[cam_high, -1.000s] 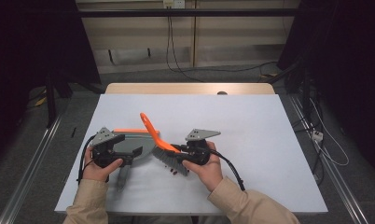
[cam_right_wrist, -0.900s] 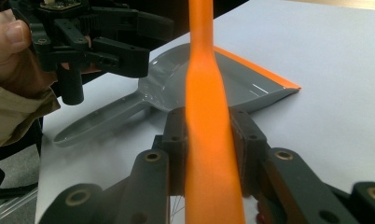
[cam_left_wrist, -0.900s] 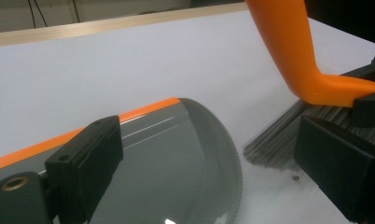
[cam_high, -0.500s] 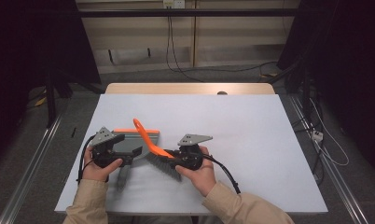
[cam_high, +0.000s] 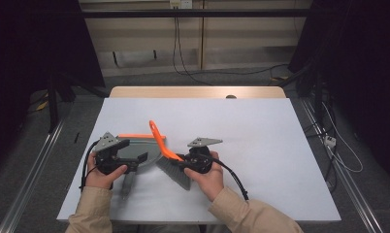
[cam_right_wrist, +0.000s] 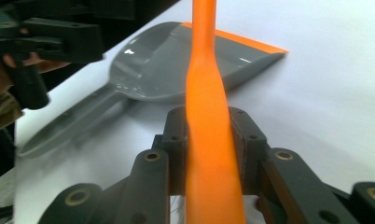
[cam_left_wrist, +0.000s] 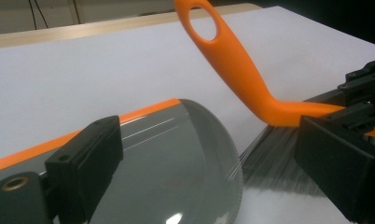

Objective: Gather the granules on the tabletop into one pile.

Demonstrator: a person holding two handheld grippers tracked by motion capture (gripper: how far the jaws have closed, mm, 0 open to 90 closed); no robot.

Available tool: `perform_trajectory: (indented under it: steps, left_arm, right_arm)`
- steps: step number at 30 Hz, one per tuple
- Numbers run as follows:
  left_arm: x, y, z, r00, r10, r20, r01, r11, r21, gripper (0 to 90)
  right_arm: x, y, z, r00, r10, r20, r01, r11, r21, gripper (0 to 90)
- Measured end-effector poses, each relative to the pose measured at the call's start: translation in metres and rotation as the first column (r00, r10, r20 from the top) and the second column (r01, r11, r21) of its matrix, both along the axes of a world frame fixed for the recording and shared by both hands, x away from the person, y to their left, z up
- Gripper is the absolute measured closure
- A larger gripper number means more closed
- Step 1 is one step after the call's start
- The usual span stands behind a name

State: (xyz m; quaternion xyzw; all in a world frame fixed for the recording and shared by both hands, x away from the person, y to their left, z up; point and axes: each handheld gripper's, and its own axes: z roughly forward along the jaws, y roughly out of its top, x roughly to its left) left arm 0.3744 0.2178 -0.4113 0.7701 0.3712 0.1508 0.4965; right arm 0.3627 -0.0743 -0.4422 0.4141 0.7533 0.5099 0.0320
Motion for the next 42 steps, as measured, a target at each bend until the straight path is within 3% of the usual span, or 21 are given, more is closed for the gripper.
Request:
perform_trajectory:
  steps: [13,32,42]
  left_arm:
    - [0.0,-0.001,0.0,1.0,0.001,0.003,-0.001,1.0,-0.002,8.2]
    - [0.0,-0.002,0.0,1.0,-0.006,0.003,0.006,0.9999,0.01,8.2]
    - [0.0,-0.005,-0.001,0.9999,-0.009,0.005,0.009,0.9999,0.007,8.3]
  right_arm:
    - [0.003,-0.026,0.0,0.9967,-0.072,-0.037,0.071,0.9974,-0.008,70.7]
    - [0.002,-0.062,-0.001,0.9905,-0.134,-0.034,0.133,0.9909,-0.019,70.4]
    - [0.001,-0.066,0.001,0.9871,-0.157,-0.028,0.157,0.9873,-0.027,70.5]
